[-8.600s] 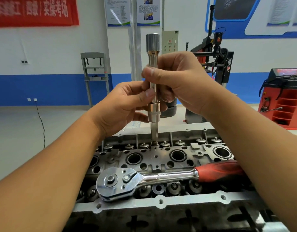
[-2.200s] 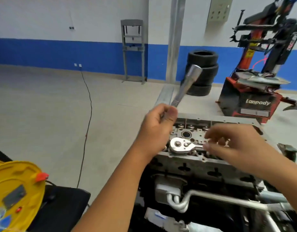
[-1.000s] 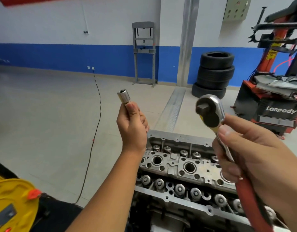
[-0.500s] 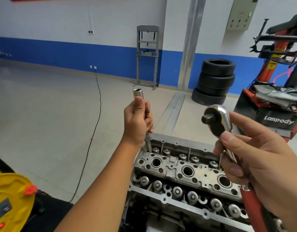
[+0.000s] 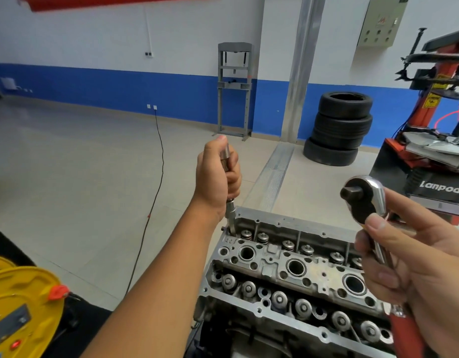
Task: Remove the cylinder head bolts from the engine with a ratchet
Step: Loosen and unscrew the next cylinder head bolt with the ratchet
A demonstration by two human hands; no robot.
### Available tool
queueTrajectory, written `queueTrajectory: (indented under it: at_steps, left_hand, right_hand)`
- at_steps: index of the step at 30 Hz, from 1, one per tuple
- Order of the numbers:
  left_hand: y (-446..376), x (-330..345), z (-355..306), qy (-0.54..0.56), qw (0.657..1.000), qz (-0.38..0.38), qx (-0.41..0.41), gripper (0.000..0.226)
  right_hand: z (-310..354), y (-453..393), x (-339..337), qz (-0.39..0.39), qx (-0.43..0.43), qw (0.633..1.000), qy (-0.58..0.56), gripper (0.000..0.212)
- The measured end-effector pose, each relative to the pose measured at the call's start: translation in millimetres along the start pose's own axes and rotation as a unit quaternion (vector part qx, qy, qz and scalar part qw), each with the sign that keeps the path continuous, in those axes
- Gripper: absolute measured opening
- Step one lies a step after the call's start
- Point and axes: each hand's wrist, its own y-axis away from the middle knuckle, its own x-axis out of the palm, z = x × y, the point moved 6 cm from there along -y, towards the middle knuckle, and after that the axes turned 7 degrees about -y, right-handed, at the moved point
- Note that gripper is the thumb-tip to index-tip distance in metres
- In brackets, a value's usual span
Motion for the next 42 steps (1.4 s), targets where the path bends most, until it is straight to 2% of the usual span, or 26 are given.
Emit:
queueTrajectory:
  at_steps: [8,10,14,19,22,25,29,32,35,42]
  left_hand:
    - [0,6,4,0.045,0.993,0.111,-0.019,0.046]
    - [1,2,6,0.059,0.995,0.083,-0.018,0.051]
    - [11,-4,8,0.015,0.998,-0.011,0.061,0.059]
    - [26,-4,6,0.018,0.993,-0.008,0.117,0.054]
    - [36,-1,7,-0.005,0.993,-0.003,0.12,0.057]
    - [41,4,6,-0.033,0.992,0.007,0.123,0.058]
    - [41,6,4,-0.034,0.991,0.01,0.127,0.056]
    - [42,5,6,-0.033,0.992,0.007,0.123,0.061]
    - [41,9,4,-0.045,0.991,0.008,0.125,0.065]
    - [40,14,3,-0.066,0.988,0.013,0.137,0.066]
  right_hand:
    - [-10,7,-4,-0.03,0.016,0.999,-0.011,0.058]
    - [-12,7,0,-0.024,0.021,0.999,-0.015,0.056]
    - [-13,0,15,-0.016,0.016,1.0,0.01,0.047]
    - [5,-25,63,0.029,-0.075,0.983,0.164,0.031]
    - [22,-48,103,0.087,-0.153,0.947,0.267,0.029]
    - [32,-67,137,0.141,-0.191,0.899,0.369,0.027]
    - [28,-83,154,0.183,-0.163,0.828,0.504,0.021]
    - [29,-88,151,0.172,-0.15,0.811,0.538,0.014]
    - [38,-87,152,0.168,-0.173,0.77,0.59,0.013]
    - [50,-76,160,0.187,-0.211,0.642,0.713,0.046]
